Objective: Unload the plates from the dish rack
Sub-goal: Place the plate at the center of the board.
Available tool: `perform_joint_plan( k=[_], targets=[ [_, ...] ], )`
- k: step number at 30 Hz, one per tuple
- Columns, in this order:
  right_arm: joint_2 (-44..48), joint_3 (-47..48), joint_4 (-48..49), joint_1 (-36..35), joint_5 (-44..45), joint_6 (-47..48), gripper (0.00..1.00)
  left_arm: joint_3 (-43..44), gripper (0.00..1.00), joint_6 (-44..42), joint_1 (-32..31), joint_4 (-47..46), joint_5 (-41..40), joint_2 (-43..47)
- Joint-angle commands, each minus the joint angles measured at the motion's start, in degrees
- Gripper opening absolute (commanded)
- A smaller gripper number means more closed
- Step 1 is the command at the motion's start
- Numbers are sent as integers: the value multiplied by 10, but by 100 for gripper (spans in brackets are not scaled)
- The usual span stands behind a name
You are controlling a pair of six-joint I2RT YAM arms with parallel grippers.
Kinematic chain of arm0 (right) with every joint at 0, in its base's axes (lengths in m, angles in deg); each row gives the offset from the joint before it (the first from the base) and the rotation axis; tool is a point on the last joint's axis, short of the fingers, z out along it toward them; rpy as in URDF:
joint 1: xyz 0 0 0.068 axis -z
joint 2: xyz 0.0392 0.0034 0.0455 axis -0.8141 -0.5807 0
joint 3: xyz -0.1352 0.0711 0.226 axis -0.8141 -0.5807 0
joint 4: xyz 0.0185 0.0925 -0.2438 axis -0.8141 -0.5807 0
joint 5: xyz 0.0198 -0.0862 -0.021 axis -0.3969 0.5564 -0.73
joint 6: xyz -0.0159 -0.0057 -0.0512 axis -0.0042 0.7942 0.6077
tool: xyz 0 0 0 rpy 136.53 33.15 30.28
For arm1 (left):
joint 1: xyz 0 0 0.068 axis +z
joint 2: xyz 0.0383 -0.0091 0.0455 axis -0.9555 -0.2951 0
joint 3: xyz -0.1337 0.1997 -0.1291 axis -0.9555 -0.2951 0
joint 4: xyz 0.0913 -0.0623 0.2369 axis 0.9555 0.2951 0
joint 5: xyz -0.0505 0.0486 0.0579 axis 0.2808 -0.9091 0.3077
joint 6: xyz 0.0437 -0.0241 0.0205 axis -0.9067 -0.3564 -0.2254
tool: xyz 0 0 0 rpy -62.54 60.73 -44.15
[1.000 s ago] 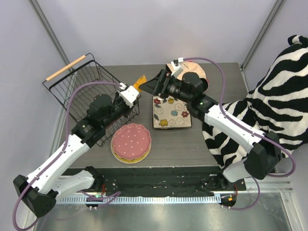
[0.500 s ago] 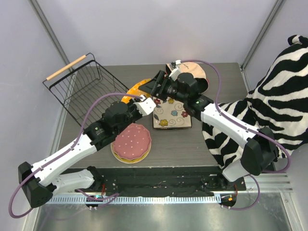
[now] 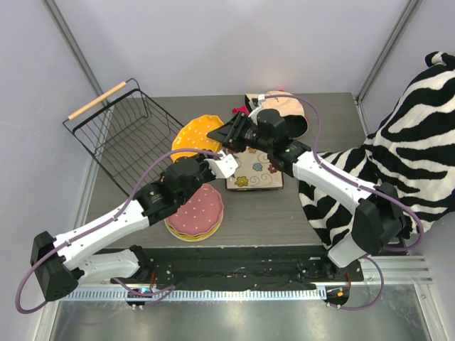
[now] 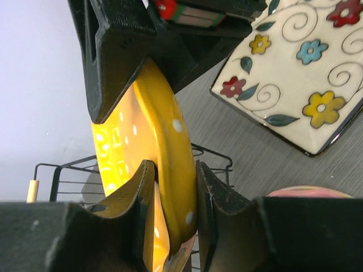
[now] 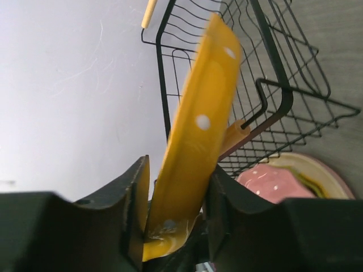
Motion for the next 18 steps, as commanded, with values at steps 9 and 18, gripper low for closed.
perform_joint_plan(
  k=[9, 18],
  targets=[
    [3, -11, 101, -4, -8, 27, 1, 7, 21, 21, -20, -63, 53, 16],
    [16, -40, 152, -4, -4, 30, 1, 19, 73, 55, -21, -58, 48, 27]
  ],
)
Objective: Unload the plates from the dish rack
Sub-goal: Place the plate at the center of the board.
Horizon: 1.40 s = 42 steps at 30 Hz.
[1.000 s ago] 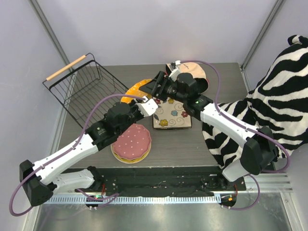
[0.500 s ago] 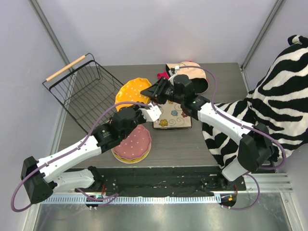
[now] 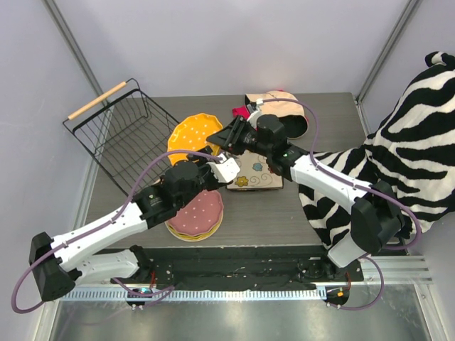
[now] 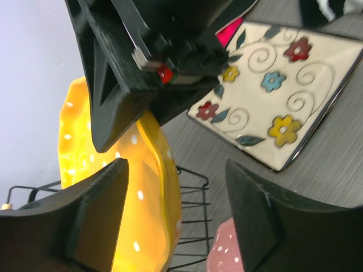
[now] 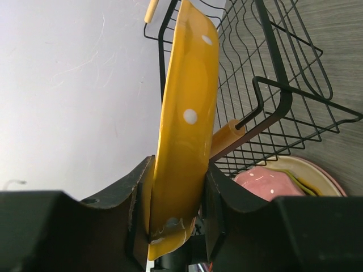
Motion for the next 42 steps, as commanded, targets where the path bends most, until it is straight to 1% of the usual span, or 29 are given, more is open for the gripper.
perform_joint_plan(
  k=[1, 3, 4, 8, 11, 12, 14, 15, 16, 17, 18, 19, 20, 21, 23, 24, 26, 27, 30, 35, 37, 42],
  targets=[
    [23, -1, 101, -3, 2, 41, 1, 29, 80, 41, -5, -42, 26, 25],
    [24, -3, 108, -3, -1, 45, 1, 36, 86, 61, -2, -36, 23, 29],
    [24, -3, 112, -3, -4, 48, 1, 40, 91, 68, -1, -32, 25, 34],
    [20, -3, 134, -3, -10, 49, 1, 57, 95, 109, 15, -10, 50, 47],
    [9, 13, 141, -2, -20, 53, 1, 75, 96, 151, 46, 6, 89, 52],
    [4, 29, 139, -2, -24, 56, 1, 82, 96, 160, 69, 7, 101, 53],
    [-5, 47, 128, 1, -33, 63, 1, 89, 96, 204, 101, 9, 148, 61],
    [-11, 60, 125, 1, -34, 65, 1, 90, 96, 221, 138, 5, 162, 63],
    [-12, 66, 122, 3, -35, 68, 1, 95, 96, 255, 159, 3, 183, 65],
    [-14, 70, 120, 4, -36, 72, 1, 97, 96, 274, 180, 1, 187, 66],
    [-15, 79, 119, 4, -36, 74, 1, 98, 97, 290, 220, -5, 187, 67],
    [-15, 81, 117, 6, -36, 77, 1, 106, 97, 306, 240, -6, 187, 64],
    [-14, 85, 116, 7, -36, 78, 1, 111, 97, 343, 261, -5, 187, 63],
    [-15, 90, 117, 10, -39, 78, 1, 115, 97, 360, 299, -3, 187, 58],
    [-13, 96, 116, 14, -42, 77, 1, 123, 97, 404, 333, -2, 182, 49],
    [-12, 98, 115, 16, -43, 77, 1, 124, 97, 419, 363, -1, 180, 47],
    [-9, 100, 113, 19, -43, 76, 1, 123, 98, 445, 392, -3, 183, 43],
    [-7, 100, 112, 20, -42, 76, 1, 123, 98, 472, 415, -4, 187, 42],
    [-4, 92, 112, 30, -47, 69, 1, 123, 98, 513, 455, -11, 232, 31],
    [4, 74, 154, 62, -77, 28, 1, 134, 98, 557, 496, -10, 287, 0],
    [6, 74, 157, 67, -84, 27, 1, 134, 98, 568, 508, -11, 299, -6],
    [5, 69, 217, 92, -131, -35, 1, 135, 98, 568, 516, -9, 303, -10]
  ],
)
